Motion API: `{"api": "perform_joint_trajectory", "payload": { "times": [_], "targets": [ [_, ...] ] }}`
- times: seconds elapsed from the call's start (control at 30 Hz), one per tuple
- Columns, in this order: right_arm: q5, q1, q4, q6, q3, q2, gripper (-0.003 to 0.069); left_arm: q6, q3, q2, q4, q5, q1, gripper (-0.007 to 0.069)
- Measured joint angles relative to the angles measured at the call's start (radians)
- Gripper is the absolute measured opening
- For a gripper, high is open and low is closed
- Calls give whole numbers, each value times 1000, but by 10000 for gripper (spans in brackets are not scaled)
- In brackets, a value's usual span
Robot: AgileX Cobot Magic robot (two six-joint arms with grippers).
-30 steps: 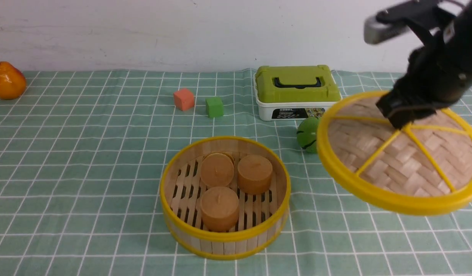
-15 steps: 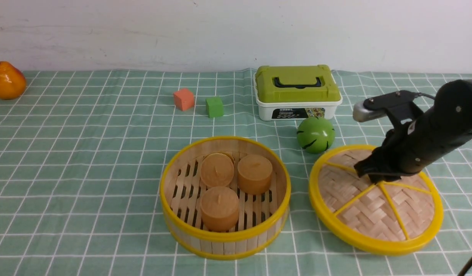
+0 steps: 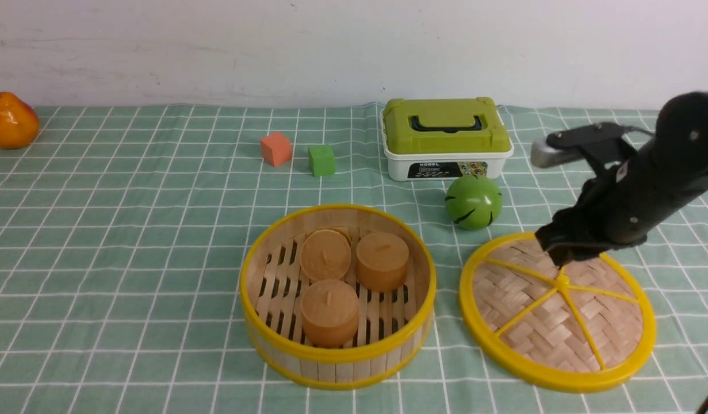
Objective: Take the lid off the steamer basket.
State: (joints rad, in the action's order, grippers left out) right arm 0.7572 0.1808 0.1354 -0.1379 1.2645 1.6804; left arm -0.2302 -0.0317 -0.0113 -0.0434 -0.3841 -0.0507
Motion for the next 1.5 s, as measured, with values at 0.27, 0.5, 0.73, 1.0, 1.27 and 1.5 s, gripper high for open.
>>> {"api": "perform_joint_trajectory", "payload": {
  "times": [0.27, 0.5, 0.73, 1.0, 1.27, 1.5],
  "targets": [
    [55, 0, 16, -25, -56, -444, 241, 0, 0, 0, 0, 0, 0, 239],
    [-22, 0, 28, -27, -315, -832, 123, 0, 0, 0, 0, 0, 0, 239],
    [-118, 0, 34, -24, -488, -1065, -20, 0, 0, 0, 0, 0, 0, 239],
    [-126, 0, 34, -24, -494, -1068, -21, 0, 0, 0, 0, 0, 0, 239],
    [-126, 0, 39, -24, -494, -1069, -15, 0, 0, 0, 0, 0, 0, 239],
    [-128, 82, 4, -24, -494, -1069, -8, 0, 0, 0, 0, 0, 0, 239]
  ]
}}
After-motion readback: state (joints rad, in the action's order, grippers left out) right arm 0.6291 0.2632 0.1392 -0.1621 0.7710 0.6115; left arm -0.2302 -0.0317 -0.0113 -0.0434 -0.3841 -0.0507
